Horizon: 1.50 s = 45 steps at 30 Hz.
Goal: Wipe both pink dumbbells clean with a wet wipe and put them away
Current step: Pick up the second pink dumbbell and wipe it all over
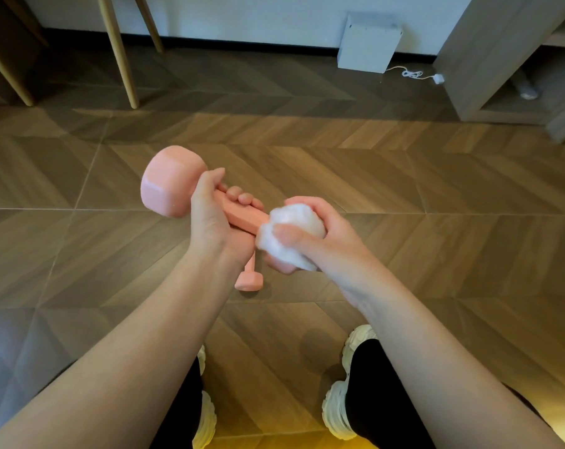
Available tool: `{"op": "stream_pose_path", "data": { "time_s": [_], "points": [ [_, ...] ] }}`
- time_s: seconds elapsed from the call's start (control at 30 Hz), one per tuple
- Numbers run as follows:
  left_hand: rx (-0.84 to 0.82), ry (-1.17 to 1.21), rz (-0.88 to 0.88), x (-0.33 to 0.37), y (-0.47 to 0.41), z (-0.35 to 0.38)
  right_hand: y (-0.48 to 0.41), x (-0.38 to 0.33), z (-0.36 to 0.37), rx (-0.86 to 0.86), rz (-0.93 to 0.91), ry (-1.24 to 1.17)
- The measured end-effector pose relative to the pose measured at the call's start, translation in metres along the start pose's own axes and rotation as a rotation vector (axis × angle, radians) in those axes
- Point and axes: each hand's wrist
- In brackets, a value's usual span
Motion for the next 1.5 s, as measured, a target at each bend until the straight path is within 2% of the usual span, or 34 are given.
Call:
{"op": "stream_pose_path", "data": {
  "time_s": [0.13, 0.3, 0.37, 0.57, 0.77, 0.93, 1.03, 1.17, 1.37, 1.5],
  "points": [
    [-0.031, 0.019, 0.011, 0.006, 0.001, 0.001, 0.002, -0.008, -0.007, -0.114, 0.042, -0.038],
    [-0.108, 0.035, 0.062, 0.011, 0.005, 0.001, 0.005, -0.009, -0.006, -0.301, 0.312, -0.344],
    [-0.092, 0.045, 0.067, 0.010, 0.005, 0.002, 0.004, -0.006, -0.001, -0.243, 0.270, -0.368],
    [-0.042, -0.006, 0.049, 0.000, 0.004, 0.004, 0.002, -0.001, 0.007, -0.034, 0.131, -0.160],
    [-0.058, 0.009, 0.032, -0.001, 0.003, 0.003, 0.006, -0.009, -0.013, -0.235, 0.191, -0.219],
    [-0.054, -0.036, 0.024, -0.003, 0.003, 0.002, 0.005, 0.001, -0.001, -0.081, 0.142, -0.089],
    [-0.064, 0.008, 0.009, -0.001, 0.002, 0.003, 0.007, -0.007, -0.001, -0.177, 0.085, -0.108],
    [-0.074, 0.030, 0.023, 0.001, 0.001, 0.001, 0.007, -0.010, -0.011, -0.257, 0.128, -0.186],
    [-0.020, 0.000, 0.031, 0.000, 0.002, 0.001, 0.002, 0.000, 0.000, -0.120, 0.037, -0.037],
    [-0.043, 0.016, 0.011, 0.003, 0.002, 0.001, 0.005, -0.006, -0.005, -0.186, 0.066, -0.120]
  ]
}}
Point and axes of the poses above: each hand's wrist, its own y-axis away from the middle knuckle, its own z-axis out of the palm, x = y × z, and after that the axes turned 14 degrees about -y, right-handed
